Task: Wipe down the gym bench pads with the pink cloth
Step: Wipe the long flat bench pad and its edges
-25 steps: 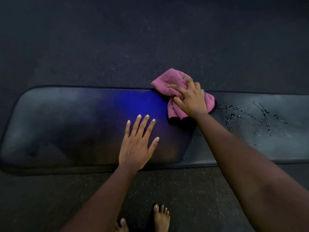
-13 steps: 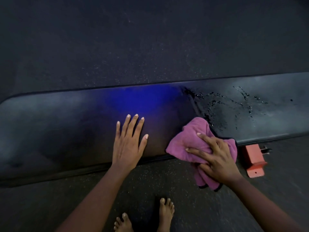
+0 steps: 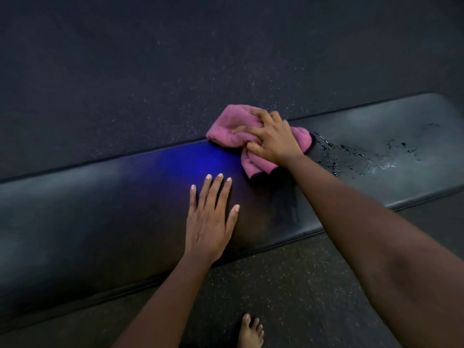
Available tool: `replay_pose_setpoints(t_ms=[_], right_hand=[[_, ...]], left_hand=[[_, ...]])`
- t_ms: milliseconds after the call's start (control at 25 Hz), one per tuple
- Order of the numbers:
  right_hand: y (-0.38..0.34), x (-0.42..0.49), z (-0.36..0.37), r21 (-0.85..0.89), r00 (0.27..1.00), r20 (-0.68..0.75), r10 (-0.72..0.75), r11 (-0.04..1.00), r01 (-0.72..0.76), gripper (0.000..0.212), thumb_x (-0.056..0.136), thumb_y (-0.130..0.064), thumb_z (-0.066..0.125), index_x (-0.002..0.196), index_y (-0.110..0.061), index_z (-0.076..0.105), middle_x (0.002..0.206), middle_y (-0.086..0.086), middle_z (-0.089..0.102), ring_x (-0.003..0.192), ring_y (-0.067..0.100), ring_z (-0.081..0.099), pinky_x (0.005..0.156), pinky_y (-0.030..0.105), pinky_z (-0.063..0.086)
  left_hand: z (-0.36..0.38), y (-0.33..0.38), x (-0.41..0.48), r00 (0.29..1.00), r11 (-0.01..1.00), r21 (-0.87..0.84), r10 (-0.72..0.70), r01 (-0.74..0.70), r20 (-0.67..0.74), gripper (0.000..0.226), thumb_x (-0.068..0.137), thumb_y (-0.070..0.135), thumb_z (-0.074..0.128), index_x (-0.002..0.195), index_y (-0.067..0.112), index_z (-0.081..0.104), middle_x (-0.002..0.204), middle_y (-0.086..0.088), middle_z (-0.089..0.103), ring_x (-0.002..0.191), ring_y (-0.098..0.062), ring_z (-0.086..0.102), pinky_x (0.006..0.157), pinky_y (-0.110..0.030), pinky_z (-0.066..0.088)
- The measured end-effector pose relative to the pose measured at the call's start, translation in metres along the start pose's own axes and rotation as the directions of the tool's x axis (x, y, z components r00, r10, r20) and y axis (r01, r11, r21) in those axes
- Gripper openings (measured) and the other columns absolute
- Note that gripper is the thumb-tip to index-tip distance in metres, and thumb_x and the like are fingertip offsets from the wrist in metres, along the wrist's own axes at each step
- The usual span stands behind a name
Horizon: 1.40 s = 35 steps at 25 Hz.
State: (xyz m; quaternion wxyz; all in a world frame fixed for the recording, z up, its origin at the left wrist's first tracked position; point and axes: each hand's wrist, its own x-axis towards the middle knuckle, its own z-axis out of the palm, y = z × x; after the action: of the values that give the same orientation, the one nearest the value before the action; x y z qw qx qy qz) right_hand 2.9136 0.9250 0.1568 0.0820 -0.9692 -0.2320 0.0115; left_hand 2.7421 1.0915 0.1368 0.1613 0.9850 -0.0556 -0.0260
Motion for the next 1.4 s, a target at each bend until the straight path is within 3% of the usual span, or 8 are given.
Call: replay_pose_setpoints(t_ms=[200, 360, 640, 800, 920, 1040, 1240, 1400], right_hand=[[0.032, 0.006, -0.01, 0.008, 0.999, 0.043, 0.015, 1.0, -0.015, 0.049, 0.078, -0.044, 0.037, 0.125, -0.044, 0.052, 0.145, 0.006, 0.033, 0.116, 0.031, 0.038, 0.094, 0.05, 0.037], [0.041, -0.086, -0.004, 0.031, 0.997, -0.069, -0.045, 0.998, 0.047, 0.046, 0.074, -0.038, 0.044, 0.119, -0.043, 0.056, 0.142, 0.009, 0.042, 0.101, 0.035, 0.049, 0.082, 0.046, 0.045], [0.083, -0.248, -0.004, -0.031, 0.987, -0.017, -0.161, 0.986, 0.161, 0.055, 0.075, -0.046, 0.052, 0.128, -0.05, 0.04, 0.145, 0.002, 0.031, 0.112, 0.028, 0.04, 0.084, 0.049, 0.045], [0.095, -0.212, -0.006, -0.052, 0.987, -0.053, -0.15, 0.988, 0.147, 0.046, 0.078, -0.046, 0.045, 0.123, -0.05, 0.044, 0.141, 0.001, 0.034, 0.106, 0.029, 0.042, 0.079, 0.045, 0.045], [0.117, -0.143, -0.016, -0.015, 0.996, -0.086, 0.007, 1.0, -0.008, 0.042, 0.076, -0.042, 0.043, 0.116, -0.045, 0.056, 0.136, 0.009, 0.044, 0.098, 0.035, 0.049, 0.076, 0.048, 0.047], [0.152, -0.078, -0.029, -0.027, 0.989, -0.008, 0.144, 0.989, -0.145, 0.043, 0.081, -0.042, 0.04, 0.12, -0.044, 0.056, 0.144, 0.009, 0.035, 0.11, 0.036, 0.042, 0.085, 0.05, 0.042], [0.206, -0.034, -0.037, -0.029, 0.967, 0.015, 0.254, 0.967, -0.253, 0.047, 0.081, -0.044, 0.037, 0.126, -0.044, 0.051, 0.147, 0.005, 0.029, 0.12, 0.032, 0.035, 0.096, 0.05, 0.036], [0.218, -0.052, -0.036, -0.047, 0.979, -0.003, 0.204, 0.978, -0.204, 0.047, 0.082, -0.047, 0.033, 0.125, -0.043, 0.052, 0.145, 0.008, 0.033, 0.114, 0.034, 0.04, 0.09, 0.048, 0.04]], left_hand=[[0.022, 0.025, 0.012, 0.999, 0.988, 0.149, 0.032, -0.036, 0.029, 0.06, 0.092, 0.053, 0.006, 0.146, 0.026, 0.003, 0.156, -0.003, 0.009, 0.145, -0.021, 0.002, 0.116, -0.042, -0.004], [0.02, 0.026, 0.013, 0.999, 0.983, 0.18, 0.042, -0.044, 0.016, 0.059, 0.093, 0.048, 0.019, 0.145, 0.021, 0.018, 0.153, -0.008, 0.026, 0.142, -0.025, 0.018, 0.114, -0.044, 0.006], [0.022, 0.026, 0.012, 0.998, 0.986, 0.161, 0.042, -0.048, 0.037, 0.06, 0.093, 0.048, 0.018, 0.146, 0.02, 0.014, 0.154, -0.01, 0.022, 0.143, -0.024, 0.011, 0.116, -0.046, 0.006], [0.022, 0.046, 0.014, 1.0, 0.997, 0.079, 0.007, -0.008, 0.019, 0.059, 0.093, 0.045, 0.02, 0.144, 0.017, 0.023, 0.152, -0.01, 0.027, 0.143, -0.022, 0.013, 0.115, -0.047, 0.009], [0.027, 0.084, 0.032, 0.999, 0.999, 0.008, 0.042, -0.043, 0.021, 0.06, 0.092, 0.046, 0.017, 0.145, 0.018, 0.023, 0.153, -0.007, 0.025, 0.144, -0.02, 0.01, 0.115, -0.043, 0.004], [0.037, 0.122, 0.063, 0.995, 0.995, -0.026, 0.095, -0.094, 0.035, 0.061, 0.091, 0.048, 0.014, 0.146, 0.021, 0.018, 0.155, -0.005, 0.019, 0.144, -0.017, 0.002, 0.114, -0.041, -0.004], [0.058, 0.149, 0.085, 0.974, 0.97, 0.11, 0.207, -0.216, 0.092, 0.06, 0.093, 0.052, 0.012, 0.146, 0.024, 0.011, 0.156, -0.003, 0.016, 0.144, -0.019, 0.003, 0.117, -0.043, -0.001], [0.06, 0.147, 0.085, 0.972, 0.962, 0.148, 0.216, -0.227, 0.09, 0.059, 0.093, 0.049, 0.018, 0.145, 0.022, 0.017, 0.154, -0.006, 0.024, 0.144, -0.022, 0.014, 0.114, -0.044, 0.004]])
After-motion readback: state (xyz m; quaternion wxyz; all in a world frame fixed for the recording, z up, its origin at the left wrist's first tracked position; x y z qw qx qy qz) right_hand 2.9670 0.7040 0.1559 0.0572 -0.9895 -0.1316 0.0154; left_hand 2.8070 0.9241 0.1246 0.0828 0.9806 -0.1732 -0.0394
